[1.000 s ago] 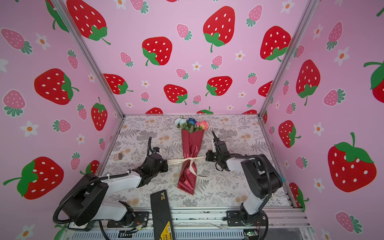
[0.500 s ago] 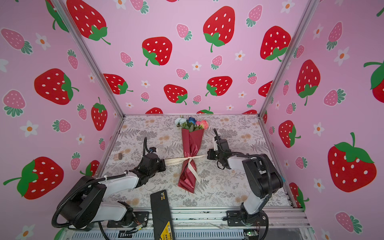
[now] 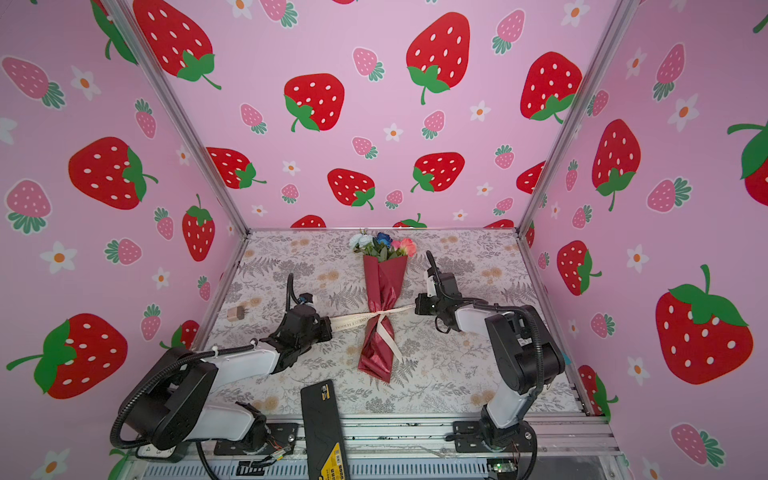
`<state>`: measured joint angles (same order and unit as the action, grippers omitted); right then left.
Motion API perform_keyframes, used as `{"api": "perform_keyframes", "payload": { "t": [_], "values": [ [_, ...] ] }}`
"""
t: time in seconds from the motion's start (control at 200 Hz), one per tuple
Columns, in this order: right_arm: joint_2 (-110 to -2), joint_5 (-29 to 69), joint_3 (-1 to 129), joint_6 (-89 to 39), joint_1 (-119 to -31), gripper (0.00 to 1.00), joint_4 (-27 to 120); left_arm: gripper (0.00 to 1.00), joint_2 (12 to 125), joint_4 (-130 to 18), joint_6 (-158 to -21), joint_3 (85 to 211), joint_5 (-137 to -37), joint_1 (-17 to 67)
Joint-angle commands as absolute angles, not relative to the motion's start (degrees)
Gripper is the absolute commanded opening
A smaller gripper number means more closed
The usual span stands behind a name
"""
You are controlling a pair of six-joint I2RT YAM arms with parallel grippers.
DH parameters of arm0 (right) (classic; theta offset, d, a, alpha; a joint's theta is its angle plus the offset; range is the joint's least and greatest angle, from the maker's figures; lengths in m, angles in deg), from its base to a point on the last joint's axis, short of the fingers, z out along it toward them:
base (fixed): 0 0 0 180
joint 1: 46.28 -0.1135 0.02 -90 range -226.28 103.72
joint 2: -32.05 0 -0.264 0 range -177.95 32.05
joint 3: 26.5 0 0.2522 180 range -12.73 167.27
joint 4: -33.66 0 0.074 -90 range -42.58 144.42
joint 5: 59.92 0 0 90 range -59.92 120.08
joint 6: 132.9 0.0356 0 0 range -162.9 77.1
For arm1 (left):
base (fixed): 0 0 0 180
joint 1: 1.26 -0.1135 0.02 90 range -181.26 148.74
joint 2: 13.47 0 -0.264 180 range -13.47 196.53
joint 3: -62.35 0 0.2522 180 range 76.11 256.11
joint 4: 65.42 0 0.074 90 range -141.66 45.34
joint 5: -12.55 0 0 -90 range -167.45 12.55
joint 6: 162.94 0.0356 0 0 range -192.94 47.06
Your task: Tie the bouquet of fake flowers
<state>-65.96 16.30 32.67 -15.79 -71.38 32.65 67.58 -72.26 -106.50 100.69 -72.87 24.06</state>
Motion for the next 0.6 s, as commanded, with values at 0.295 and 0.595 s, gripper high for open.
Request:
{"api": "perform_keyframes", "payload": {
  "t": [0.295, 0.595],
  "values": [
    [-69.0, 19.4, 36.3, -18.6, -69.3, 0.00, 34.9, 0.00, 71.5, -70.2, -106.0, 103.7, -67.5, 20.7],
    [-67.4, 12.9, 41.7, -19.5, -71.8, 0.43, 38.0, 0.02, 74.2, -67.8, -99.7, 114.2, -74.7, 20.6]
  ]
}}
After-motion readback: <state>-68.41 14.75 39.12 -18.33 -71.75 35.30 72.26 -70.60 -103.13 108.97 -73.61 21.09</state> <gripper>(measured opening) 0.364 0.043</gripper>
